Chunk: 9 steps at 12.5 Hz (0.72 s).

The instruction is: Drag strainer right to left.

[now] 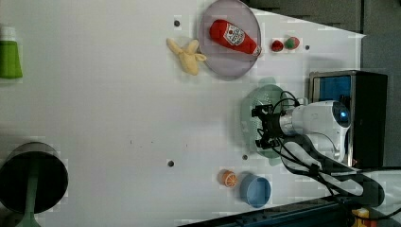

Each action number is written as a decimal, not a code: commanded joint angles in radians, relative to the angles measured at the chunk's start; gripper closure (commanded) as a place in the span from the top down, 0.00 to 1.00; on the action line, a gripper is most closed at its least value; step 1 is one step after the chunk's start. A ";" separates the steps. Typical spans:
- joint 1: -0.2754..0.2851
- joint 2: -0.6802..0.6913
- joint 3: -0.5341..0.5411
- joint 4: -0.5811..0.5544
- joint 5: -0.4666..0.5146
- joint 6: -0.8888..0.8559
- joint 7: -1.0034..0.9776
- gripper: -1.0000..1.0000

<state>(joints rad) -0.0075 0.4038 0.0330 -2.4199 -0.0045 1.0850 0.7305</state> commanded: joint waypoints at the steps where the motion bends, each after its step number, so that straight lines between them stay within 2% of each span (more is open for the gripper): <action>1: 0.051 -0.050 0.007 0.002 -0.014 0.030 0.092 1.00; 5: 0.114 -0.049 0.023 0.005 0.002 0.029 0.116 1.00; 9: 0.188 -0.047 0.044 0.009 0.004 0.029 0.271 1.00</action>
<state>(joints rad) 0.1490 0.3674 0.0557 -2.4316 0.0136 1.1289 0.8784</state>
